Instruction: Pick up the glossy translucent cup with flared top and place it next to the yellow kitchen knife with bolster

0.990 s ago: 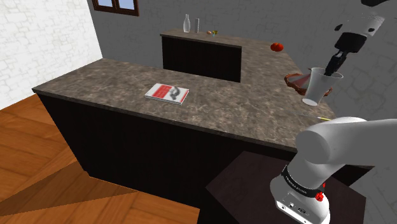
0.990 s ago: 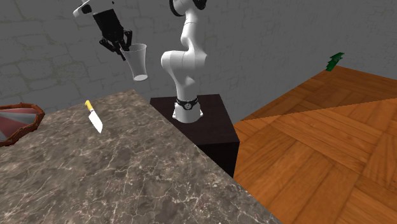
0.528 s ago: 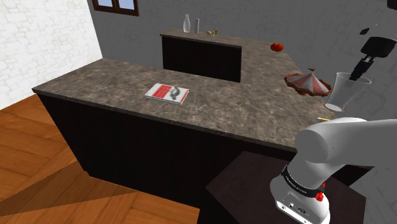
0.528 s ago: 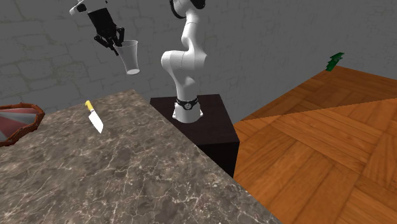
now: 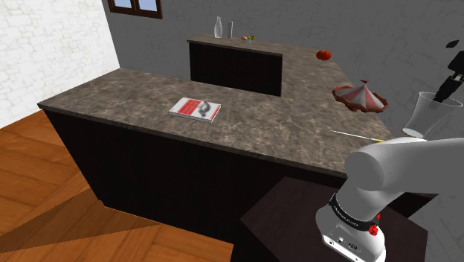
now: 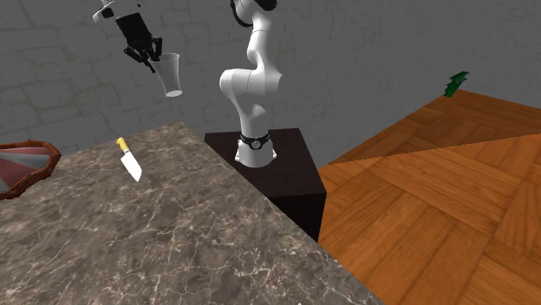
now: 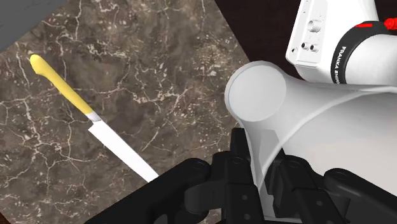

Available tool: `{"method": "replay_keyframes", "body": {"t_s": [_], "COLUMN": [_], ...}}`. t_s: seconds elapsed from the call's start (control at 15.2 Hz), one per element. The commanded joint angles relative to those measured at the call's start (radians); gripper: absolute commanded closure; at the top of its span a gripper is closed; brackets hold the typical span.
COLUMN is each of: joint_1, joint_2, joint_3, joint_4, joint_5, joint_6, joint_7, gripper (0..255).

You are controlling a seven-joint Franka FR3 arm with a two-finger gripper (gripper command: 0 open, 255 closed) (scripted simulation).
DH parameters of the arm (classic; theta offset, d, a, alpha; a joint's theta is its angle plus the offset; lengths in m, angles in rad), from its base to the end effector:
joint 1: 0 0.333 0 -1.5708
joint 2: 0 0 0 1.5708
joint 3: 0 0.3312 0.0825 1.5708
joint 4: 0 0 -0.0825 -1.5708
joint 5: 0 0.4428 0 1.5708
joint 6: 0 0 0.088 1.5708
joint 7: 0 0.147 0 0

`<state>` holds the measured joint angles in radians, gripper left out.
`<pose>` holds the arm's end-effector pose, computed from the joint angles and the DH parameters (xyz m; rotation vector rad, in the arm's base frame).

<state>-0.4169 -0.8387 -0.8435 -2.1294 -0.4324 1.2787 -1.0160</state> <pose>-0.0141 -0.4180 0.5314 -2.8663 0.0864 -0.0366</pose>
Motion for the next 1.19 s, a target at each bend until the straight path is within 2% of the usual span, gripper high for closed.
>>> {"method": "replay_keyframes", "body": {"t_s": [0.0, 1.12], "joint_1": [-0.001, -0.021], "joint_2": [-0.004, -0.038], "joint_3": [-0.014, -0.123], "joint_4": [-0.023, -0.23], "joint_5": [-0.011, -0.1], "joint_6": [0.023, 0.216], "joint_7": [-0.002, 0.006], "gripper": [255, 255]}}
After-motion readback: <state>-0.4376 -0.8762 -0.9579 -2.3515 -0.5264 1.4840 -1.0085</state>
